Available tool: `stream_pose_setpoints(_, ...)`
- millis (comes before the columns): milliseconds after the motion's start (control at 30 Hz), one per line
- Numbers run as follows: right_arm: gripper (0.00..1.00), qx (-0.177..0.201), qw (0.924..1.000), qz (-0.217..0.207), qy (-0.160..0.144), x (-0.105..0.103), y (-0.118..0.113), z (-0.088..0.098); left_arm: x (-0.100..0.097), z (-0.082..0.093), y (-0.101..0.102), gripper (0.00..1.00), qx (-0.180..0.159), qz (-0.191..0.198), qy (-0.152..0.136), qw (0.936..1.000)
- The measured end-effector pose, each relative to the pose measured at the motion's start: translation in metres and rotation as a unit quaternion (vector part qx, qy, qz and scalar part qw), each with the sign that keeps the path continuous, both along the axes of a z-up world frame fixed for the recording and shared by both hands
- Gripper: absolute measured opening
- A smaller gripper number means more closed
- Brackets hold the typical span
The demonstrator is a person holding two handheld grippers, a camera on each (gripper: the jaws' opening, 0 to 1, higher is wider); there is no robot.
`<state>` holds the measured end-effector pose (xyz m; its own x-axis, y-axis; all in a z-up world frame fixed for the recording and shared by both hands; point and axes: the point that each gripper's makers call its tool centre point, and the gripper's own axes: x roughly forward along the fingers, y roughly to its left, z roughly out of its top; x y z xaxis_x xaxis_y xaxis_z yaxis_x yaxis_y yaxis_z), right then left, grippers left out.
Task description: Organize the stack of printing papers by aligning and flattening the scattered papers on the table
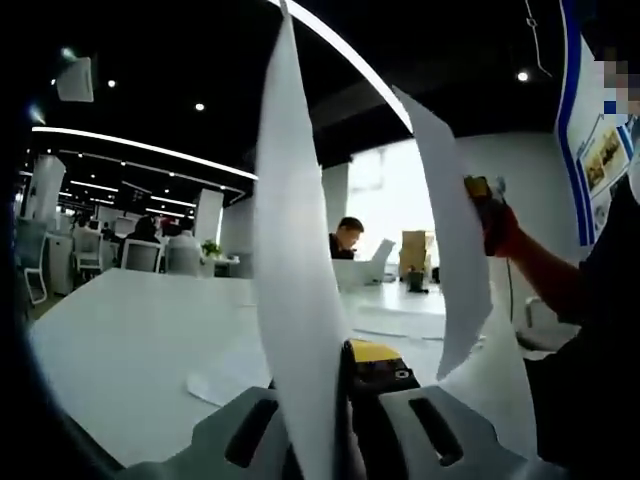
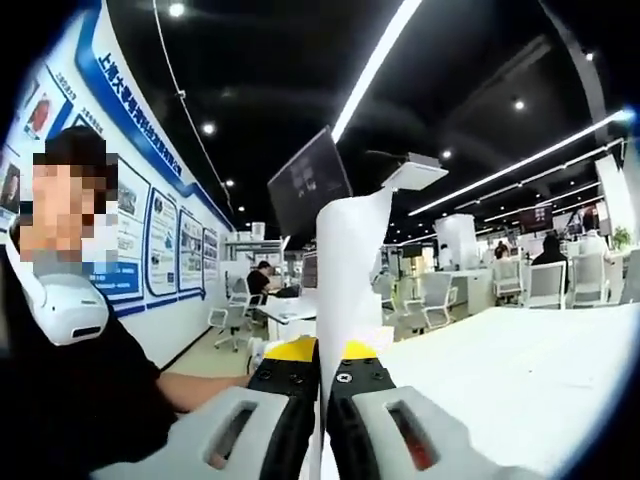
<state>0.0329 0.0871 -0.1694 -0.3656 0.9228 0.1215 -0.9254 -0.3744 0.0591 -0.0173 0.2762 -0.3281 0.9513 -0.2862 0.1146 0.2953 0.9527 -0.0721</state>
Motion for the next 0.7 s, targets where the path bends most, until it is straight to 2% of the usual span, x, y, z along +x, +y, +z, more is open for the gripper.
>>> stream_pose_setpoints(200,0.0,-0.001,0.9998,0.019,0.01,-0.009,0.0,0.001,0.0,0.0,0.0,0.06,0.0,0.0,-0.001,1.0)
stream_pose_setpoints(400,0.0,-0.008,0.998,0.049,0.04,-0.018,0.003,0.001,0.0,0.001,0.0,0.06,0.0,0.0,-0.001,1.0)
stream_pose_setpoints(500,0.0,-0.018,0.9976,0.047,0.047,-0.016,0.008,-0.003,0.0,0.001,0.0,0.06,-0.001,0.0,-0.001,1.0)
stream_pose_setpoints(700,0.0,-0.035,0.9979,0.034,0.042,-0.007,0.02,-0.015,-0.001,0.001,0.0,0.06,-0.001,-0.001,-0.002,1.0)
